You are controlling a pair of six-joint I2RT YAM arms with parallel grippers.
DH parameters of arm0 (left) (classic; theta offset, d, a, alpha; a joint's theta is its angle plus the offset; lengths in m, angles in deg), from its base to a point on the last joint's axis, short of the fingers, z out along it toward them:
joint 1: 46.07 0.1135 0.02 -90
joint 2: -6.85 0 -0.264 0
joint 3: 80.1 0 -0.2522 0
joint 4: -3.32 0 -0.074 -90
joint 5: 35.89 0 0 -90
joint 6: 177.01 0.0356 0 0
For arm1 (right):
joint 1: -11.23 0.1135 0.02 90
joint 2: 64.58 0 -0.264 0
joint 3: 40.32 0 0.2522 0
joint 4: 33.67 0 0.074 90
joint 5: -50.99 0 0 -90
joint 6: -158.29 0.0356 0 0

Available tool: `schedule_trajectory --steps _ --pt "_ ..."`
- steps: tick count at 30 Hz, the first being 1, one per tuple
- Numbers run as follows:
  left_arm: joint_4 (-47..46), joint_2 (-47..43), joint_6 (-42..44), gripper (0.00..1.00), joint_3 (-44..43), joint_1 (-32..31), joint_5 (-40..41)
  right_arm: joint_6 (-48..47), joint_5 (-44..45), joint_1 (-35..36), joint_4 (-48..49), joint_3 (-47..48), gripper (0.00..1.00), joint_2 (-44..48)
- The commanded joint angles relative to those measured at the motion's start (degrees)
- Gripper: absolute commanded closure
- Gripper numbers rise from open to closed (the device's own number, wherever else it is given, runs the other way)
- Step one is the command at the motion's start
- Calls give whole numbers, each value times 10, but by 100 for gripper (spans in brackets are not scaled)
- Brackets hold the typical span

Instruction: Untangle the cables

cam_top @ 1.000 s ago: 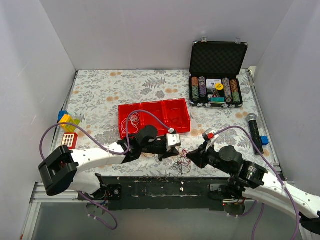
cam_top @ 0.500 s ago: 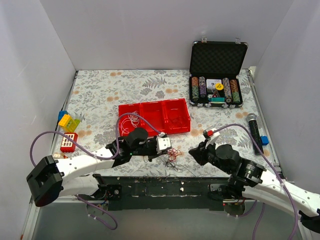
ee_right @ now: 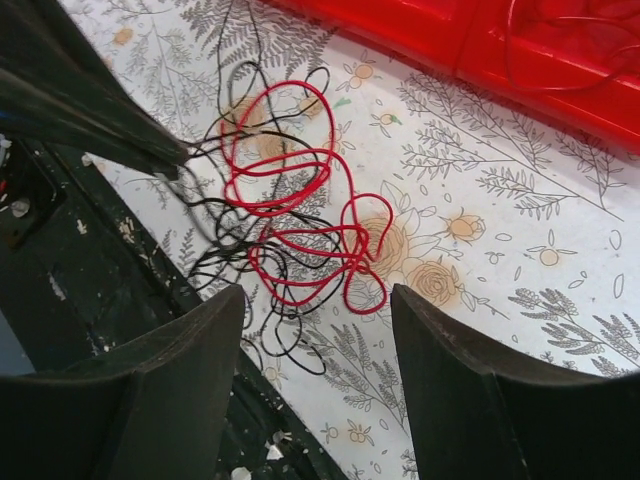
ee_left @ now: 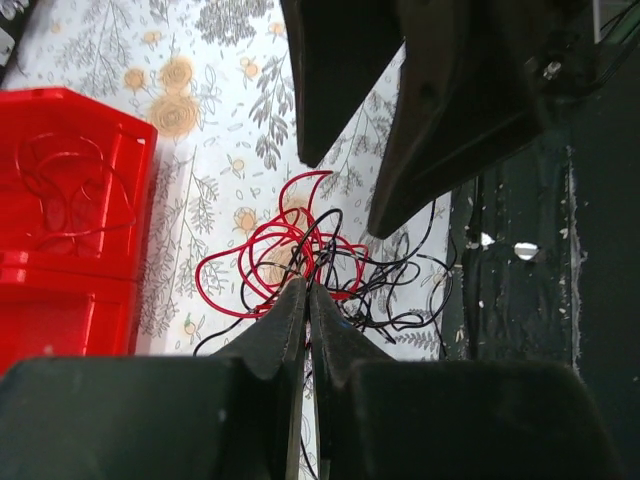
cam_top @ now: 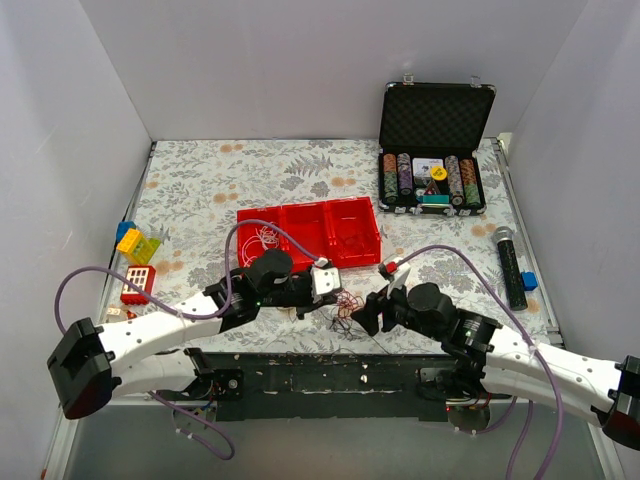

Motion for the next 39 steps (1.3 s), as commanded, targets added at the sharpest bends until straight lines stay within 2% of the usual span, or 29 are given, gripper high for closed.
schedule_trajectory --steps 1,4,5,11,12,13,20,23,28,33,39 --pt "31 -45 -9 100 -34 3 -30 -20 45 3 46 -2 32 -19" --pt "34 -65 -4 100 -26 3 -38 -25 48 2 65 -10 38 -13" --pt "37 -69 -3 100 -26 3 -40 -28 48 2 79 -17 43 -10" --pt "58 -80 5 100 -24 3 -36 -38 59 3 96 -20 90 22" --pt "59 -80 8 100 -22 3 -34 -38 66 2 86 -17 97 32" --pt "60 -85 10 100 -18 3 -31 -38 78 2 68 -10 99 41" --pt "58 -99 15 100 7 3 -26 -34 153 2 -25 16 99 123" --pt "63 -99 25 100 14 3 -22 -27 212 2 -62 41 99 151" --pt "80 -111 83 100 62 3 -17 -73 321 2 -47 106 99 202" --pt "90 -144 161 100 128 3 5 -156 336 2 1 195 99 195" --pt "94 -170 190 100 168 3 26 -190 327 2 -4 263 99 166"
